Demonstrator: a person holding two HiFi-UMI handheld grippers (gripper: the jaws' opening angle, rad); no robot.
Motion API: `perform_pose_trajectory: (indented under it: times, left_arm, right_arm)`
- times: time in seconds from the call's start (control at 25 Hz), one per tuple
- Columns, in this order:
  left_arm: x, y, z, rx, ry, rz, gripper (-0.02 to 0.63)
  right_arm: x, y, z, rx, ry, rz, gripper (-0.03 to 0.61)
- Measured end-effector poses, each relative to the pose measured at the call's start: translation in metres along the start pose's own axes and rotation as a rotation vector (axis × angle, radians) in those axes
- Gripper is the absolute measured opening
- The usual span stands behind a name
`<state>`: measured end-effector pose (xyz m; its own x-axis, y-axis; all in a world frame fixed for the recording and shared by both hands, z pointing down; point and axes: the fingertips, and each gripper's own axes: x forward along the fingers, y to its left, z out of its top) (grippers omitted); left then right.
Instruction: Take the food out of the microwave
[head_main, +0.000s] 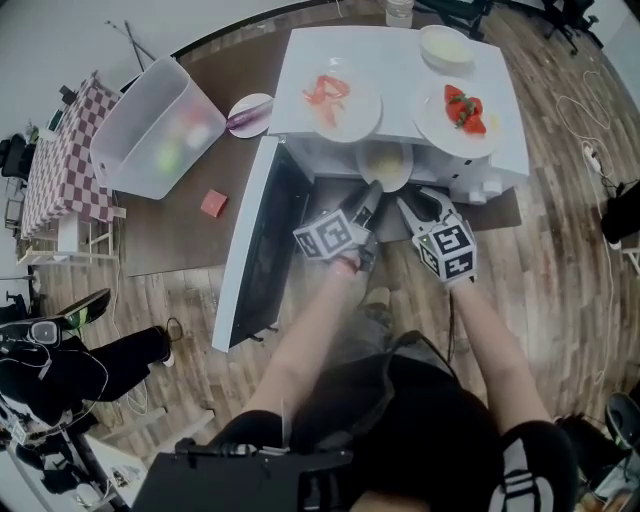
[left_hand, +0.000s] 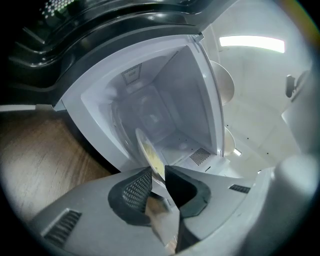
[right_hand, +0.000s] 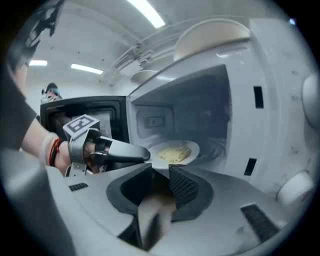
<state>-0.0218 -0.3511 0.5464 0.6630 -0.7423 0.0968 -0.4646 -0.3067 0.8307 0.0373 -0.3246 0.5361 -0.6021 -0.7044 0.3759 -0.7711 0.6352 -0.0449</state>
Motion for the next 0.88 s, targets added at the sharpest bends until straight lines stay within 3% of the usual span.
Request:
perform_pose_trajectory:
  times: [0.24,0.32,0.88]
  left_arm:
    - [0.000,0.000,-0.001,0.014,0.007,0.000,0.087]
    - [0.001,0.000,-0.001,0.017,0.007,-0.003,0.087]
    - [0.000,-0.004,-0.003,0.009,-0.017,-0.028,0.084]
  right_arm:
    - [0.006,-0.009,-0.002,0.469,-0.051,0.036,0.115]
    - [0.009,-0.012,-0.005,0.581,-0.054,0.042,0.115]
    - [0.021,-0.011,-0.005,1.006,-0.092,0.025,0.123]
